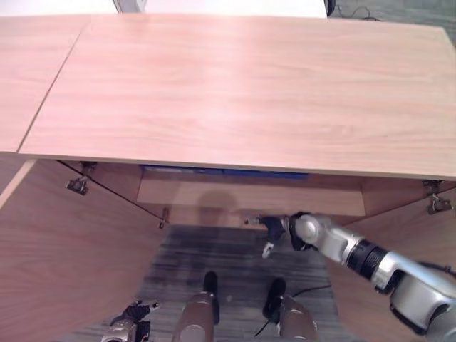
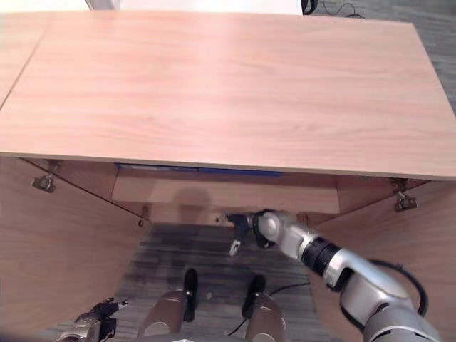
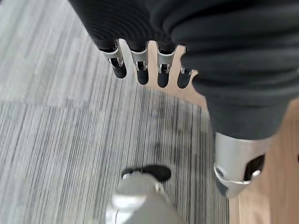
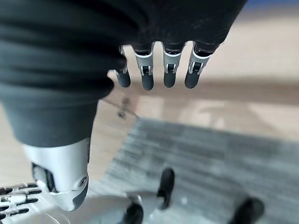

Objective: Put the empty folder in the office cabinet

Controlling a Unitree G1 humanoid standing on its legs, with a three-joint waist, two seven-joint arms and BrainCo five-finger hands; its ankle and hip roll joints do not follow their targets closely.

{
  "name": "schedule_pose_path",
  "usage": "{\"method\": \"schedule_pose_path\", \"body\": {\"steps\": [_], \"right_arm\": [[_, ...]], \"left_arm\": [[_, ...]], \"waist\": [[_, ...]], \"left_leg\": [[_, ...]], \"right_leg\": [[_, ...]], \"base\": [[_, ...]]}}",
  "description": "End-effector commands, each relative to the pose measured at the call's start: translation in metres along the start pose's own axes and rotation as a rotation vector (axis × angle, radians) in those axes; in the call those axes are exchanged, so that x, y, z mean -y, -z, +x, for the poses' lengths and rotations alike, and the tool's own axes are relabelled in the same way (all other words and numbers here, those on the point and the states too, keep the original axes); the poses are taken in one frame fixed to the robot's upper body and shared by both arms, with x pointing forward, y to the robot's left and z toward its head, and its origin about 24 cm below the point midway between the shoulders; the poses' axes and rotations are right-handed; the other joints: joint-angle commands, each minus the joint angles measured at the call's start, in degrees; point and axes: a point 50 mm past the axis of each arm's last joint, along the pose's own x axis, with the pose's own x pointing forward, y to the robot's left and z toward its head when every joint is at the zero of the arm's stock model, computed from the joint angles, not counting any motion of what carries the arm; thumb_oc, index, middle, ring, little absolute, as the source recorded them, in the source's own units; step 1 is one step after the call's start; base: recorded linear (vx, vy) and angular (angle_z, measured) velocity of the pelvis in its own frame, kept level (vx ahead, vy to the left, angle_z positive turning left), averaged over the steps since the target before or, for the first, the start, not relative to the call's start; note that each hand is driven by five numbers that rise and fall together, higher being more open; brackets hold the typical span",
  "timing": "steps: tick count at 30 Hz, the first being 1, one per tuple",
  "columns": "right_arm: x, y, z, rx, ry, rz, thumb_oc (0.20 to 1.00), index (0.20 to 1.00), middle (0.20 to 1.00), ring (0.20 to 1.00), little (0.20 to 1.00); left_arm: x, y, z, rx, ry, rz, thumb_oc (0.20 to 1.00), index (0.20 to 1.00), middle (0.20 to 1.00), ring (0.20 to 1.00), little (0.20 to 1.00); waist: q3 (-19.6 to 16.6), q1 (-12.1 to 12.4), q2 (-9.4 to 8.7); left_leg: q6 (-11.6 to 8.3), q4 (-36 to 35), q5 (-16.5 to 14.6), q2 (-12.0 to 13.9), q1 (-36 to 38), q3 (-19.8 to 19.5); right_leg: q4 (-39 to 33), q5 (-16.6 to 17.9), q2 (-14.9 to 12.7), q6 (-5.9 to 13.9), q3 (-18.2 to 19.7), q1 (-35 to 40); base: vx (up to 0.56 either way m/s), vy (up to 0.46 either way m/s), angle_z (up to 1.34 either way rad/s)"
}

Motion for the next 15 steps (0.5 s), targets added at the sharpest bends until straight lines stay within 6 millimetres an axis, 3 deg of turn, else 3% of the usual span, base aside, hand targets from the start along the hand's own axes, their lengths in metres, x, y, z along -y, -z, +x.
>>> {"method": "schedule_pose_path", "body": {"steps": [1,5,7,9,12,15], "right_arm": [[-0.007,0.01,0.001,-0.034,0.041,0.049,1.0,1.0,1.0,1.0,1.0],[-0.044,0.055,0.0,-0.198,0.079,0.312,1.0,1.0,1.0,1.0,1.0],[-0.054,0.064,0.001,-0.25,0.113,0.387,1.0,1.0,1.0,1.0,1.0],[-0.068,0.074,-0.002,-0.297,0.126,0.458,1.0,1.0,1.0,1.0,1.0],[-0.099,0.096,-0.013,-0.411,0.162,0.629,1.0,1.0,1.0,1.0,1.0],[-0.126,0.106,-0.019,-0.508,0.174,0.785,1.0,1.0,1.0,1.0,1.0]], "left_arm": [[-0.02,0.036,-0.005,-0.117,-0.037,0.077,1.0,1.0,1.0,1.0,1.0],[-0.016,0.051,-0.008,-0.145,-0.019,0.062,1.0,1.0,1.0,1.0,1.0],[-0.008,0.06,-0.01,-0.157,-0.001,0.01,1.0,1.0,1.0,1.0,1.0],[0.003,0.068,-0.012,-0.18,0.029,-0.008,1.0,1.0,1.0,1.0,1.0],[0.009,0.077,-0.014,-0.208,0.042,0.063,1.0,1.0,1.0,1.0,1.0],[0.012,0.063,-0.01,-0.164,0.052,0.134,1.0,1.0,1.0,1.0,1.0]], "waist": [[-0.07,0.93,-1.34],[-2.04,1.13,-1.83],[-1.81,2.46,-3.03],[-2.67,2.15,-2.63],[-5.87,0.27,-1.3],[-7.07,-0.69,-0.79]], "left_leg": [[-3.34,-2.22,2.43,4.12,1.39,-1.09],[-4.11,-5.76,5.22,4.63,4.11,-2.22],[-3.82,-2.0,0.33,1.05,5.94,-10.47],[-3.2,-3.1,-1.31,-0.47,8.55,-14.92],[-2.33,-9.93,-0.78,-1.19,13.1,-14.09],[-1.17,-13.14,0.05,-3.0,14.75,-13.45]], "right_leg": [[-11.02,6.51,-1.86,5.1,0.5,7.39],[-17.05,7.83,1.45,5.18,-0.15,11.1],[-19.29,8.55,2.69,5.01,2.03,13.02],[-19.48,8.41,3.6,4.99,3.43,13.97],[-19.65,9.9,3.11,5.53,4.63,13.96],[-20.42,12.09,2.29,6.4,5.68,13.09]], "base": [[0.1,-0.106,-0.09],[0.01,-0.095,0.01],[-0.04,-0.03,-0.16],[0.01,0.097,-0.3],[0.03,0.238,-0.32],[-0.05,0.198,-0.04]]}}
